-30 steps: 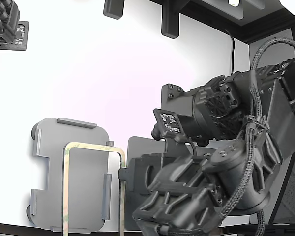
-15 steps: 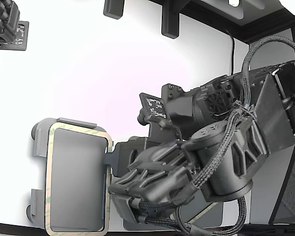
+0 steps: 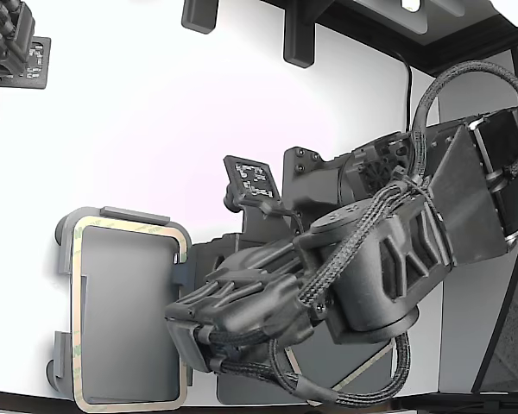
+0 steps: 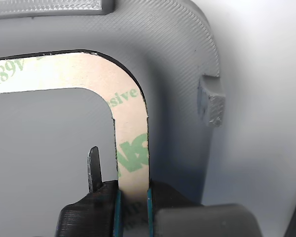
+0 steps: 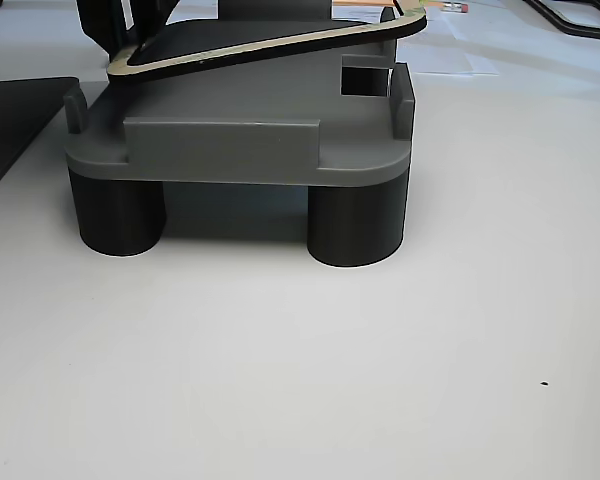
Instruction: Move top rectangular frame to the holder.
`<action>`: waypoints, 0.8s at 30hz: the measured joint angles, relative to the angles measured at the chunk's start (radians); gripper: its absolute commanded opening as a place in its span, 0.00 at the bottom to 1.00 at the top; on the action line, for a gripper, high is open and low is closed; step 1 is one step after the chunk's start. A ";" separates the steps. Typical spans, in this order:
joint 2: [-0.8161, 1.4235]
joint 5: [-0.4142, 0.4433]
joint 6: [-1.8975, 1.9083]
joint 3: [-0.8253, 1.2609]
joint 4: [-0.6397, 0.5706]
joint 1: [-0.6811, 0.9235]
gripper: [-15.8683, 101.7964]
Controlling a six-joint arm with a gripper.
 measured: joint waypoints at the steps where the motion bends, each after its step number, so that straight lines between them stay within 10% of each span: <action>1: -0.005 0.000 0.003 0.000 0.000 0.000 0.04; 24: -0.015 -0.005 0.028 0.015 0.002 0.000 0.04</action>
